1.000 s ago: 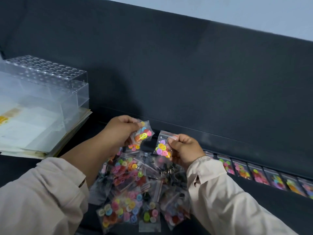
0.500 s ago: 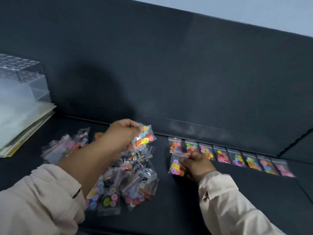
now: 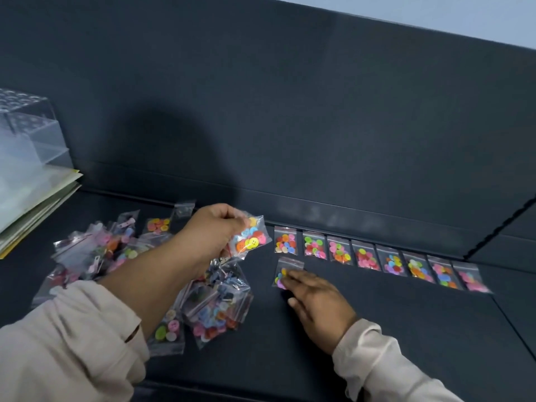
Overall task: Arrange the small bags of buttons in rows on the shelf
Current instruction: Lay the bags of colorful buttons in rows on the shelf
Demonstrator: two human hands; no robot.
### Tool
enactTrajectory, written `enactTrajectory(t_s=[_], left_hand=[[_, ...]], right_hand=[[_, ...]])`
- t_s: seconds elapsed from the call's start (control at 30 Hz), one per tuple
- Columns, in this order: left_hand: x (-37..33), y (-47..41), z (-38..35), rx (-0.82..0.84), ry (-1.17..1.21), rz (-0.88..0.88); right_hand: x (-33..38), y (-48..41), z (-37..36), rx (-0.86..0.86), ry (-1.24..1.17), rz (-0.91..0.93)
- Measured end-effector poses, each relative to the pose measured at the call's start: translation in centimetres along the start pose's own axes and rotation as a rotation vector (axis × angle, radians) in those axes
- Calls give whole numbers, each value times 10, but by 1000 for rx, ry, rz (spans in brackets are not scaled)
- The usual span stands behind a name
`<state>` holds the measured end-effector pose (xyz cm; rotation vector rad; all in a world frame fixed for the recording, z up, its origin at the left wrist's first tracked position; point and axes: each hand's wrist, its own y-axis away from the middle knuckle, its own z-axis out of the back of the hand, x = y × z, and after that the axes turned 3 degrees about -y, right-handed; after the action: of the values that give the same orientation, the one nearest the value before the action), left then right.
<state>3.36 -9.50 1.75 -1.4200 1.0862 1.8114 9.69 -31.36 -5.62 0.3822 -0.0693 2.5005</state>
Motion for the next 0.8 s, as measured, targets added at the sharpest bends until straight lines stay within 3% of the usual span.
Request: enactTrajectory(t_s=[0.37,0.6,0.7,0.8], left_hand=[[4,2,-7,2,-14,3],[4,5,-15,20,-39,-2],[2,7,-20,31,-44,-4],[2,11,-30,51,-39,-9]], right_hand=[[1,-9,5,7,-43,71],[3,-8,6,-101,-147,64],[8,-7,14,-297,-396,-44],[22,-13,32,-363,-992,-191]])
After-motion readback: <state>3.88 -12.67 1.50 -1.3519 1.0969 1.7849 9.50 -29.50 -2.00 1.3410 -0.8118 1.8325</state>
